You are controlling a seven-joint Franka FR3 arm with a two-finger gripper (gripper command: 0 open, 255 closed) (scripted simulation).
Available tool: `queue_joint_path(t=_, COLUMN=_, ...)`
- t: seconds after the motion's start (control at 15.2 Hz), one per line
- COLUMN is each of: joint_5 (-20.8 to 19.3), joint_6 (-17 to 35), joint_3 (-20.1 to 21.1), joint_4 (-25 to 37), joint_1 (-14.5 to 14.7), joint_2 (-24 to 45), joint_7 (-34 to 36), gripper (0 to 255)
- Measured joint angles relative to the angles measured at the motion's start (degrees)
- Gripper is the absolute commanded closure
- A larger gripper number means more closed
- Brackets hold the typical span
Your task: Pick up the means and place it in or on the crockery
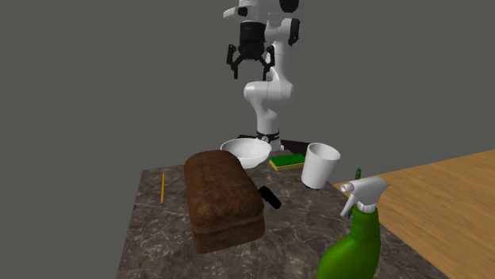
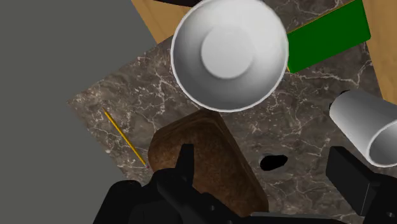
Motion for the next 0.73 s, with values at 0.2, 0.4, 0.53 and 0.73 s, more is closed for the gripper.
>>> queue_joint_path(t=0.2, joint_5=0.1, joint_6=2.41, joint_3=-0.99, joint_4=-1.16, joint_1=0.82, joint_2=1.27, joint_7=-2.62, gripper=0)
queue_joint_path(t=0.4, joint_5=0.36, joint_6=7.87, joint_3=-3.49, joint_4=-2.46, joint_1=2.61, joint_2=5.41, joint_7=-9.11, gripper=0)
queue_joint_path(t=0.53, joint_5=0.82, joint_6=11.49, joint_3=-5.12, joint_4=-2.83, joint_1=3.97, joint_2=8.72, joint_7=-13.81, gripper=0)
queue_joint_path(t=0.73, joint_5=1.92, joint_6=16.62, joint_3=-7.65, joint_4=-2.77, joint_1=6.06, joint_2=14.17, joint_7=-21.4, gripper=0)
